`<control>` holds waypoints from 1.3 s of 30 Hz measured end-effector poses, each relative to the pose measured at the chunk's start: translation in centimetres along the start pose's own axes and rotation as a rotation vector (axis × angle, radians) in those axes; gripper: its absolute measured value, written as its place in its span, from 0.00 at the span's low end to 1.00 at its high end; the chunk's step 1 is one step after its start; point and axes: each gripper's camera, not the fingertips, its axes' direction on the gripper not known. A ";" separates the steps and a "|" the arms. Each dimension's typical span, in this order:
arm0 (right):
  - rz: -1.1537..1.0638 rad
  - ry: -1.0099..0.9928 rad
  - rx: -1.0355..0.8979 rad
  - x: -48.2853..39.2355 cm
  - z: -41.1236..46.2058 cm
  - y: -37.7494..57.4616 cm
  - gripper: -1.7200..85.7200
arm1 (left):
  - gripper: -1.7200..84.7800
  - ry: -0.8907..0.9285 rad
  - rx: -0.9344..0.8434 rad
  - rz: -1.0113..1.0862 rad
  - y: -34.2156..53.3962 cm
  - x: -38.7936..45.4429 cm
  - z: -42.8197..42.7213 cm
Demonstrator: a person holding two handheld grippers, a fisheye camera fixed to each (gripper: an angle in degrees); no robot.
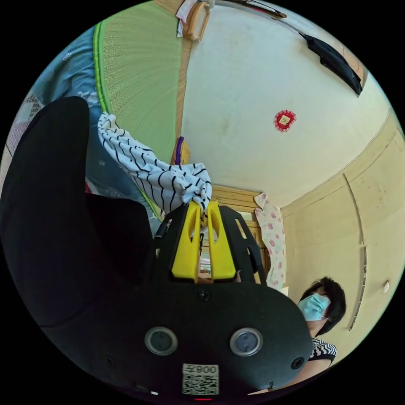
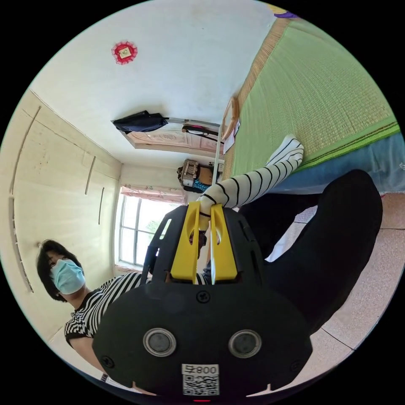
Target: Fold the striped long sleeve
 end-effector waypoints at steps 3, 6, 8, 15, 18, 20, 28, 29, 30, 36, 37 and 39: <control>-0.028 -0.013 0.020 0.9 -2.5 0.7 0.04 | 0.05 0.007 -0.023 0.023 -0.3 2.1 1.4; -0.057 -0.019 0.036 1.6 -4.9 1.1 0.04 | 0.05 0.010 -0.042 0.036 -0.7 4.2 2.8; -0.076 -0.022 0.046 2.1 -6.4 1.3 0.04 | 0.05 0.015 -0.060 0.044 -1.1 5.8 4.2; -0.122 -0.035 0.095 5.0 -12.1 1.2 0.04 | 0.06 0.021 -0.106 0.051 -2.8 10.1 8.6; -0.125 -0.040 0.110 6.7 -14.2 0.8 0.04 | 0.06 0.009 -0.124 0.044 -4.0 12.0 10.7; -0.124 -0.045 0.120 7.9 -15.4 0.4 0.04 | 0.05 0.002 -0.137 0.036 -5.0 13.4 12.5; -0.090 -0.042 0.162 13.2 -20.8 -3.8 0.04 | 0.05 -0.040 -0.183 -0.009 -10.2 18.2 20.3; -0.081 -0.041 0.165 13.9 -21.7 -5.2 0.04 | 0.05 -0.048 -0.192 -0.011 -11.4 19.1 21.9; -0.078 -0.039 0.168 14.6 -22.6 -6.9 0.04 | 0.05 -0.051 -0.197 -0.010 -12.1 19.6 22.8; -0.120 0.020 0.171 15.2 -27.8 -20.3 0.04 | 0.05 -0.044 -0.246 0.052 -21.6 25.8 34.0; -0.130 0.028 0.172 15.1 -28.3 -22.2 0.04 | 0.05 -0.042 -0.252 0.078 -24.2 27.3 36.7; -0.180 0.066 0.174 14.6 -30.5 -30.2 0.04 | 0.05 -0.037 -0.257 0.116 -28.4 29.4 41.1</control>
